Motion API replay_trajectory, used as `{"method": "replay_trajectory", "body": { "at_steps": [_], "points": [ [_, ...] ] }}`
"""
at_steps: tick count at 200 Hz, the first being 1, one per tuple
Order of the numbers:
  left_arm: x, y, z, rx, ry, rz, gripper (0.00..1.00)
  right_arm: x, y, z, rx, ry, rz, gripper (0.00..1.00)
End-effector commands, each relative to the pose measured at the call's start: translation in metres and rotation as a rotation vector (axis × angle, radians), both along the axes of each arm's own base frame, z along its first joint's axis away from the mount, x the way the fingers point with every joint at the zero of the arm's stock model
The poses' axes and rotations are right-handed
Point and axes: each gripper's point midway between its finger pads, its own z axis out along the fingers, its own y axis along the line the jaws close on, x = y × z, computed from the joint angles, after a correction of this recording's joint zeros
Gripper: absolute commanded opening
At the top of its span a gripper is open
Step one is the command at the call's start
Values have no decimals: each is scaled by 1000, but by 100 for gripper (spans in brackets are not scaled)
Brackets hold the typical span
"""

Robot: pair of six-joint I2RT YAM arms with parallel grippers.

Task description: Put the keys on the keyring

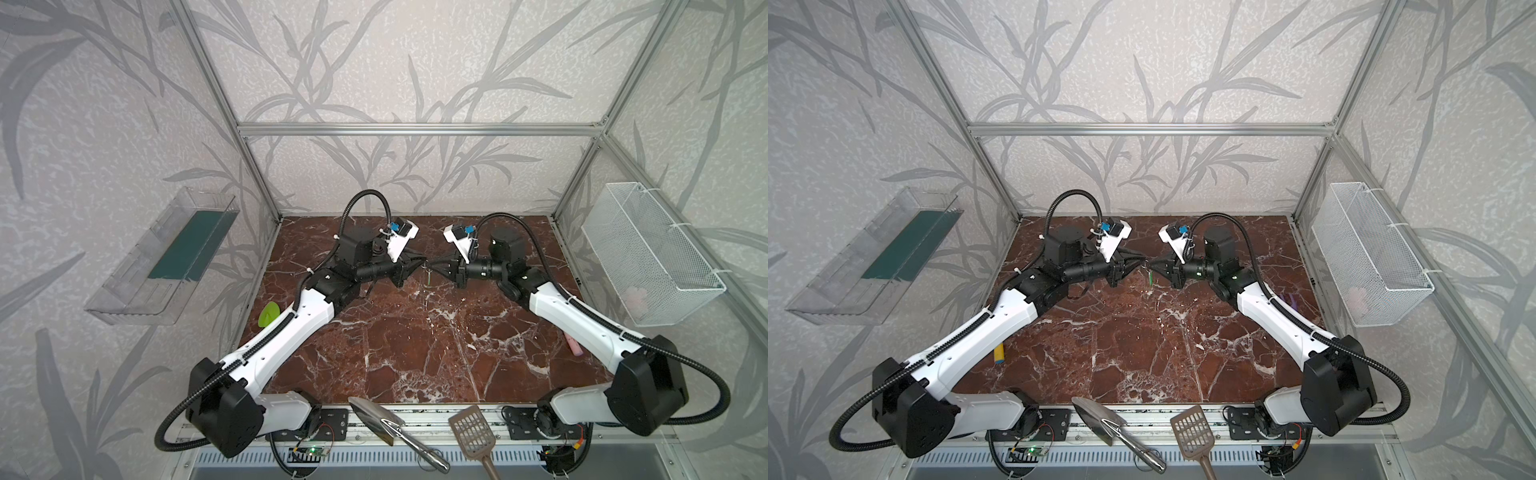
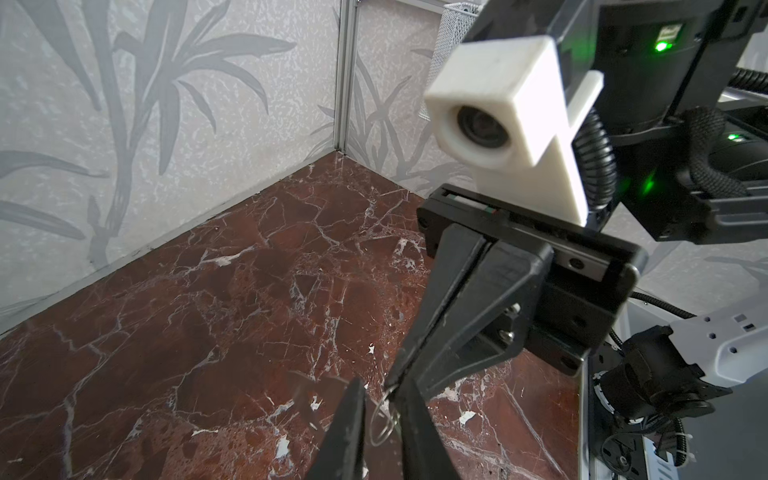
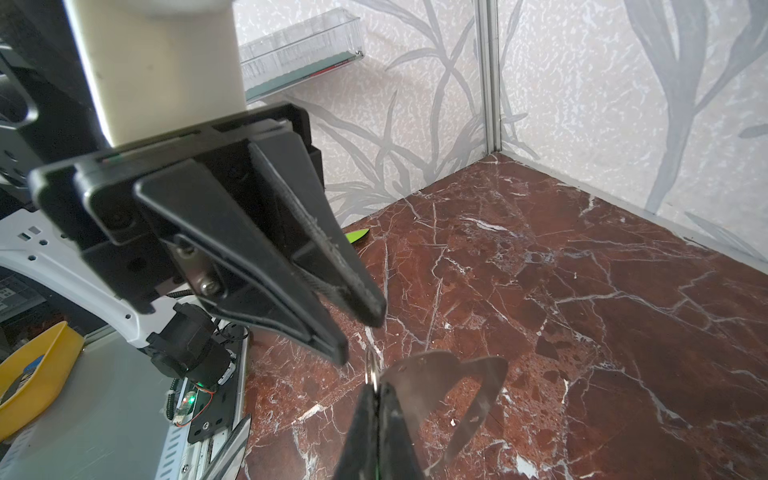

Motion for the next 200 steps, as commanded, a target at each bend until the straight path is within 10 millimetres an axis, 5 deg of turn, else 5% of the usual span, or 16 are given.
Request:
{"method": "replay_trajectory", "body": {
  "at_steps": [1, 155, 200],
  "points": [
    [-2, 6, 8, 11, -35, 13, 19, -7, 1, 32, 47, -81, 25, 0],
    [-12, 2, 4, 18, 3, -62, 19, -12, 4, 40, 83, -87, 74, 0],
    [-12, 1, 8, 8, -3, -66, 5, -12, 5, 39, 82, -84, 78, 0]
  ]
}}
